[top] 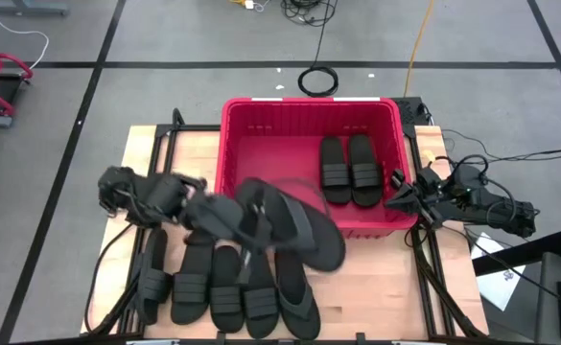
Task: Pick and place slides into bin
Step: Put the right black slipper into the red bin
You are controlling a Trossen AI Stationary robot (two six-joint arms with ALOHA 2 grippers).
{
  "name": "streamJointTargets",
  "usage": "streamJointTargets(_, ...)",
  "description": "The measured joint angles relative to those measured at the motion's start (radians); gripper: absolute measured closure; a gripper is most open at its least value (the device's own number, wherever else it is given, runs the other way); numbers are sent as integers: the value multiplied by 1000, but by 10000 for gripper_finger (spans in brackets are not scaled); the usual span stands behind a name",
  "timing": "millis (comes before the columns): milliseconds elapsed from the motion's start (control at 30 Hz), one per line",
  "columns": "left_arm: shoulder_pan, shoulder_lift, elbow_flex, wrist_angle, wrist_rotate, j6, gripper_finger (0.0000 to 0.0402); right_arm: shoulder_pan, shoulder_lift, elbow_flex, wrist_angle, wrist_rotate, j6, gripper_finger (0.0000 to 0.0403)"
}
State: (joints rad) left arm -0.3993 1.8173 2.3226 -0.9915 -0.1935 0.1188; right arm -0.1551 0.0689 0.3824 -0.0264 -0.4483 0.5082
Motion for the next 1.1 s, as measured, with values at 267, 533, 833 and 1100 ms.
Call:
streamJointTargets(267,189,-66,0,-161,200,109,401,0,0,0,0,6,-1,403)
streamJointTargets(533,436,-1,-5,-290,413,385,401,0,0,0,0,3,2,403)
streamJointTargets(833,611,180,-6,-395,387,735,401,0,0,0,1,60,-80,403)
streamJointTargets(1100,670,313,-6,-395,341,993,401,0,0,0,0,88,-111,403)
